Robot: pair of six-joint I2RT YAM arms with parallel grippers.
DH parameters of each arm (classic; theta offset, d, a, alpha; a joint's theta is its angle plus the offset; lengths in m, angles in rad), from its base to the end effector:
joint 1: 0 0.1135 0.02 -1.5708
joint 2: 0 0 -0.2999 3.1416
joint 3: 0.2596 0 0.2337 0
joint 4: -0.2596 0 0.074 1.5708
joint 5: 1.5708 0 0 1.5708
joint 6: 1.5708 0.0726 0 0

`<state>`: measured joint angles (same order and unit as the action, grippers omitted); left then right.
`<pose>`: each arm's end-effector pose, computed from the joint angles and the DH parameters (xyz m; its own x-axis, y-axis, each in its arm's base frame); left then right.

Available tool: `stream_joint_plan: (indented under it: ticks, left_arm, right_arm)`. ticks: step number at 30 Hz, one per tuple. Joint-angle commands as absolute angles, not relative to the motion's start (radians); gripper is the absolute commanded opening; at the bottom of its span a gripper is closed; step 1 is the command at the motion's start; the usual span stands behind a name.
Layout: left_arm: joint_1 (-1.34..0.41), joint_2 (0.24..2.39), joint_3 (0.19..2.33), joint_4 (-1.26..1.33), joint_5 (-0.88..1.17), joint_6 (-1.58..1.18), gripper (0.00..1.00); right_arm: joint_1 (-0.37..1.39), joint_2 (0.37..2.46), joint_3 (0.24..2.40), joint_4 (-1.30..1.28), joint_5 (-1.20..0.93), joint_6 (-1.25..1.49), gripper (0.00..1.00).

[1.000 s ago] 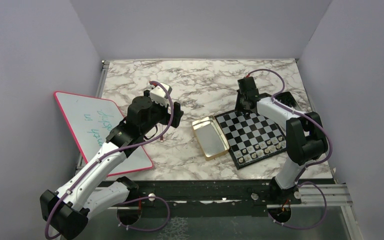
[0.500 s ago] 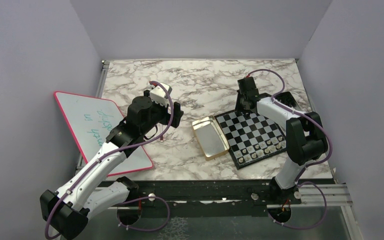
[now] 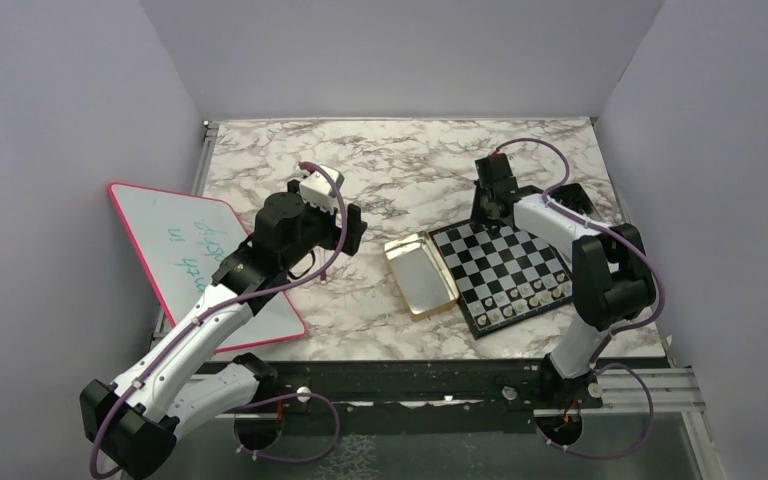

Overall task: Set up the chess pieces on the board
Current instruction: Place the chess piece on the chessboard.

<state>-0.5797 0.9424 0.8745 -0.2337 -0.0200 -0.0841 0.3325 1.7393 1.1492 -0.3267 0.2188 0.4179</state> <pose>0.1791 -0.1155 0.3571 -0.2923 0.0910 -0.9520 0.5089 0.8576 -0.0743 0.3638 0.1090 0.2183 -0.7643 0.1552 -0.6259 0.1273 0.9878 0.0895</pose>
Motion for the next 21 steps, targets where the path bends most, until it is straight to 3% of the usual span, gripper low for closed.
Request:
stream_joint_plan:
  ticks: [1,13,21]
  left_arm:
    - [-0.578,0.934,0.865,-0.221,-0.034,-0.071,0.99]
    - [-0.578,0.935,0.867,-0.221,-0.029,-0.072,0.99]
    - [-0.578,0.935,0.868,-0.222,-0.017,-0.084,0.99]
  right_arm:
    - [0.329,1.732,1.182,-0.343,0.231,0.41,0.26]
    - [0.328,1.678,1.255,-0.403,0.254,0.36,0.32]
    - [0.295,1.62,1.303,-0.412,0.382,0.329,0.34]
